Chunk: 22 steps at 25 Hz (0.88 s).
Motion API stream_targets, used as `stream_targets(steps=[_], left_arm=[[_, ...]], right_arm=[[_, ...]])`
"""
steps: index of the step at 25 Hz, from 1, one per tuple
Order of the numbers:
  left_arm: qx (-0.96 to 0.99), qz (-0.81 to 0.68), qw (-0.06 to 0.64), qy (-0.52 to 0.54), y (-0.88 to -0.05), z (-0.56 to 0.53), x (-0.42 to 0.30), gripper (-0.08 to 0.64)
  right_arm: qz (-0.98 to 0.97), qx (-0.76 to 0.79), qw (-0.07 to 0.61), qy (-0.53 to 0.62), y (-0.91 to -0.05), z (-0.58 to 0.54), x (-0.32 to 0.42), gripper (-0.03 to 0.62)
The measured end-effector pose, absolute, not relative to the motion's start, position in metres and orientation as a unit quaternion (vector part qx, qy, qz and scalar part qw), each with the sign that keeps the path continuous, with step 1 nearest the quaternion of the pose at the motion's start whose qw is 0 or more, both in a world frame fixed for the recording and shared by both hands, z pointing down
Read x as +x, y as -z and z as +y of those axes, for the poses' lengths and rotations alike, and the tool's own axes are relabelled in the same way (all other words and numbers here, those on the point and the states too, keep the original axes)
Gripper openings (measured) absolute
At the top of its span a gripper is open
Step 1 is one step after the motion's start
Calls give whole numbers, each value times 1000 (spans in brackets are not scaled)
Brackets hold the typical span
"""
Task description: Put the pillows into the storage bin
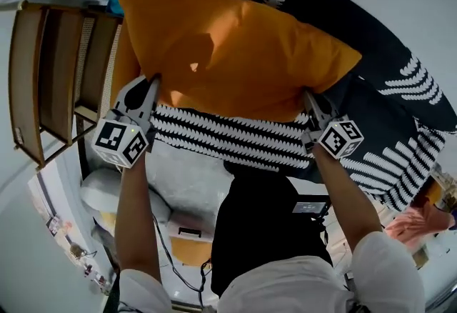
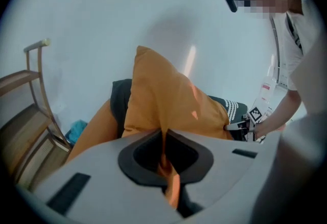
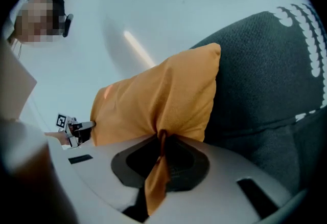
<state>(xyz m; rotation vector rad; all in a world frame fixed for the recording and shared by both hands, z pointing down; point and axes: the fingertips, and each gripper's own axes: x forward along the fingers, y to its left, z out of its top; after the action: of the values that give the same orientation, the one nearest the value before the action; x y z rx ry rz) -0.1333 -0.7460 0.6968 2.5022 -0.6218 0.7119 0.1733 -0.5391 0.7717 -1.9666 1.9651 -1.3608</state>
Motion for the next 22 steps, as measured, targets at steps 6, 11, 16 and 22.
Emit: stream_targets(steps=[6,11,16,22], left_arm=[[900,-308,239,-195,-637,-693,-189,15],[882,-370,246,-159,-580,-629,-265,15],[858,-446,219,-131,-514,-549,-351,15],[814,-542,181,-104,-412,-425,-455,15]], right_arm=[[693,-598,7,404,-699,-552,154,48],[749,-552,-18,366,-624,-547,99,43],[810,-486,-26,329,-564,-548,22,40],[868,-395,-27,298,-485,-508,-95,40]])
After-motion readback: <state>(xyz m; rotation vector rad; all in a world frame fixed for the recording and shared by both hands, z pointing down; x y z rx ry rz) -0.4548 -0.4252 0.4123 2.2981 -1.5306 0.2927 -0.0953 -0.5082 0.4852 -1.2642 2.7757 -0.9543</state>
